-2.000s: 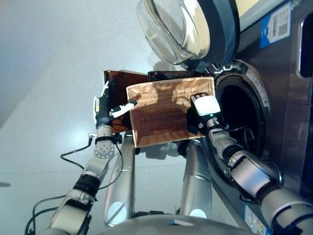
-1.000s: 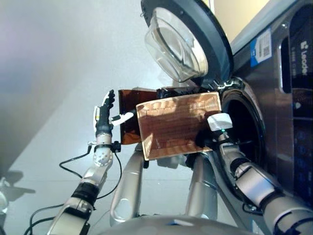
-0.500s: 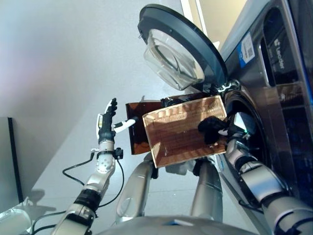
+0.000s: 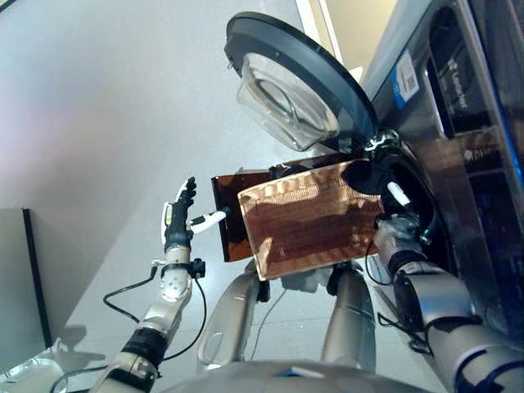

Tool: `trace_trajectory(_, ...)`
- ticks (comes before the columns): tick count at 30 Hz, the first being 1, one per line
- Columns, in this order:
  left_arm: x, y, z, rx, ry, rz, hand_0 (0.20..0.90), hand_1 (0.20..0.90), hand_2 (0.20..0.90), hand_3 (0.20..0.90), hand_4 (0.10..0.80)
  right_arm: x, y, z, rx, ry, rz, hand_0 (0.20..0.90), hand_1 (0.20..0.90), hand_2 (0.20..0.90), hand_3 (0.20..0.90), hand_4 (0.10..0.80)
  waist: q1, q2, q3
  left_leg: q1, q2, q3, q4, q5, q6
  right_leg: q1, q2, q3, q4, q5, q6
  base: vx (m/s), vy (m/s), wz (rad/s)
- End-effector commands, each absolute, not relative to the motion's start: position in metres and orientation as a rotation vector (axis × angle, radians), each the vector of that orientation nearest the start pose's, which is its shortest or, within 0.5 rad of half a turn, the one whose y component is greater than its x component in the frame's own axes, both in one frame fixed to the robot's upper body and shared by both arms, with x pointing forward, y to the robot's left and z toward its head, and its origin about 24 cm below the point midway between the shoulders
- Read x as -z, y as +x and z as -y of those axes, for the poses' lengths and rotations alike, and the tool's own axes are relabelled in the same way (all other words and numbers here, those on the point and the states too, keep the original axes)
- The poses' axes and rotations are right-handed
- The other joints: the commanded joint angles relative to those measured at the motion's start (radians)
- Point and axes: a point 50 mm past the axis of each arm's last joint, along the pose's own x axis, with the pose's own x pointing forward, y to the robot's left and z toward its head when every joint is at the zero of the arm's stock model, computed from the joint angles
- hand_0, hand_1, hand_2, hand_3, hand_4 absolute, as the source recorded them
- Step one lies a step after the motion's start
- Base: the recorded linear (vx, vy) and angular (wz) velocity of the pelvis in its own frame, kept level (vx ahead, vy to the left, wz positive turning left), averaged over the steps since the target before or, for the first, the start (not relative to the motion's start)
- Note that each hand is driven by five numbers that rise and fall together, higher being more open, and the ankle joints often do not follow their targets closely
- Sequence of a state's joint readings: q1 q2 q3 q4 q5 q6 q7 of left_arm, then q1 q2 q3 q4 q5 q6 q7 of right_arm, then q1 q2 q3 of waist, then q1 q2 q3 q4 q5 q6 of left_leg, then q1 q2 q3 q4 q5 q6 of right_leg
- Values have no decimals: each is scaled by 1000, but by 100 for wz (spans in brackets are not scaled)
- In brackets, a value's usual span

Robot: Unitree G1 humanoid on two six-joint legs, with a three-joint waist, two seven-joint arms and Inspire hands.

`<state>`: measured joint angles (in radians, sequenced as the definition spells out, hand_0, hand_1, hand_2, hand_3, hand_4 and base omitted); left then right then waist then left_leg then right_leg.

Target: Pick up the clothes and place them into the washing machine

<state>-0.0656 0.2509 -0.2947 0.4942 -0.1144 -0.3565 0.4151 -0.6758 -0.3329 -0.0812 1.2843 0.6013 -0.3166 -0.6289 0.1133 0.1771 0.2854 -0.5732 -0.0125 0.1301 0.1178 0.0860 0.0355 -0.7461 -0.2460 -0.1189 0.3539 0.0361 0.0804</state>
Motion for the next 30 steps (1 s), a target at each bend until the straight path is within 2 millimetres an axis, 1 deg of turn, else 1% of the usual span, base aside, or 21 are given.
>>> trace_trajectory(1,4,246,-176,-213,164,44,900,900,900,900,800,-20,315,292,1070,427,-133,200,200,200,200,300,-22,63,-31,-57,9,-43,15,-4,-91,23,10,-6,-52,25,7,11,30,-11)
trace_trajectory(4,4,246,-174,-217,140,45,900,900,900,900,800,-20,312,287,1117,644,-43,200,200,200,200,300,-26,70,-37,-54,9,-38,12,-8,-91,22,10,-1,-56,24,9,14,23,-7)
trace_trajectory(6,7,245,-172,-222,124,33,900,900,900,900,800,-20,307,287,1193,739,12,200,200,200,200,300,-33,76,-41,-52,8,-37,10,-10,-90,25,9,1,-59,23,11,22,25,-8)
trace_trajectory(7,10,244,-170,-222,111,24,900,900,900,900,800,-22,303,289,1270,834,60,200,200,200,200,300,-37,84,-45,-51,5,-38,9,-11,-89,26,10,3,-60,20,11,21,24,-6)
trace_trajectory(9,11,243,-168,-220,98,19,900,900,900,900,800,-25,302,290,1307,855,83,200,200,200,200,300,-37,91,-48,-50,3,-38,9,-12,-88,27,9,5,-61,18,11,12,26,-6)
trace_trajectory(10,11,242,-167,-217,91,17,900,900,900,900,800,-30,302,293,1330,884,113,200,200,200,200,300,-40,96,-49,-50,1,-37,8,-13,-88,27,10,5,-62,17,11,10,53,-5)
trace_trajectory(11,13,240,-166,-208,80,11,900,900,900,900,800,-39,300,303,1381,933,171,200,200,200,200,300,-41,110,-53,-49,-3,-35,7,-14,-87,26,7,10,-65,19,13,5,48,-1)
trace_trajectory(12,13,239,-165,-203,75,10,900,900,900,900,800,-44,301,308,1388,959,201,200,200,200,200,300,-38,116,-55,-49,-4,-34,7,-15,-86,25,6,13,-66,19,14,3,41,1)
trace_trajectory(13,13,240,-164,-202,74,11,900,900,900,900,800,-44,301,308,1388,960,203,200,200,200,200,300,-37,117,-55,-50,-4,-34,7,-15,-86,25,6,13,-66,19,14,-1,30,0)
trace_trajectory(15,13,239,-164,-193,66,10,900,900,900,900,800,-60,302,320,1391,1004,282,200,200,200,200,300,-34,132,-59,-50,-8,-31,6,-17,-85,20,3,22,-67,19,16,4,50,-1)
trace_trajectory(16,16,237,-163,-180,66,-1,900,900,900,900,800,-73,304,328,1388,1021,336,200,200,200,200,300,-30,144,-65,-49,-12,-28,5,-18,-85,17,0,30,-64,17,16,8,44,-1)
trace_trajectory(17,16,237,-162,-178,65,0,900,900,900,900,800,-73,304,329,1388,1021,339,200,200,200,200,300,-29,145,-65,-49,-12,-28,5,-18,-84,16,0,30,-63,17,16,9,50,-1)
trace_trajectory(18,16,237,-162,-169,61,-2,900,900,900,900,800,-86,304,338,1383,1016,387,200,200,200,200,300,-26,155,-68,-48,-16,-26,5,-19,-84,12,-1,38,-61,16,16,19,65,-6)
trace_trajectory(19,17,236,-162,-160,54,-3,900,900,900,900,800,-105,306,348,1371,1011,459,200,200,200,200,300,-21,171,-75,-50,-22,-21,8,-23,-83,5,-3,47,-57,14,17,19,65,-8)
trace_trajectory(20,16,236,-161,-159,52,-3,900,900,900,900,800,-106,306,348,1372,1010,460,200,200,200,200,300,-20,172,-75,-50,-22,-20,9,-23,-83,4,-3,48,-56,14,17,25,59,-9)
trace_trajectory(21,18,235,-162,-156,52,-8,900,900,900,900,800,-115,306,352,1363,1002,494,200,200,200,200,300,-18,176,-79,-49,-24,-18,10,-26,-81,1,-4,51,-54,15,17,15,45,-2)
trace_trajectory(22,18,235,-161,-151,48,-12,900,900,900,900,800,-130,306,360,1351,1000,545,200,200,200,200,300,-15,183,-82,-50,-27,-14,14,-31,-79,-5,-3,59,-49,14,19,22,69,-3)
trace_trajectory(24,19,235,-161,-148,37,-15,900,900,900,900,800,-147,306,367,1340,970,597,200,200,200,200,300,-11,192,-87,-52,-28,-5,23,-37,-76,-16,-2,70,-38,12,20,25,55,-9)
trace_trajectory(28,18,235,-161,-129,36,-11,900,900,900,900,800,-187,302,383,1318,926,716,200,200,200,200,300,-5,195,-95,-62,-28,6,45,-51,-72,-34,-2,89,-20,8,20,11,21,-12)
trace_trajectory(29,18,236,-160,-128,34,-10,900,900,900,900,800,-188,302,384,1318,925,718,200,200,200,200,300,-5,196,-94,-64,-28,7,47,-52,-72,-36,-2,90,-19,7,20,12,17,-4)
trace_trajectory(30,17,236,-161,-118,35,-7,900,900,900,900,800,-211,298,392,1295,909,790,200,200,200,200,300,-6,198,-100,-67,-28,11,55,-57,-72,-43,-3,97,-9,5,19,0,0,0)
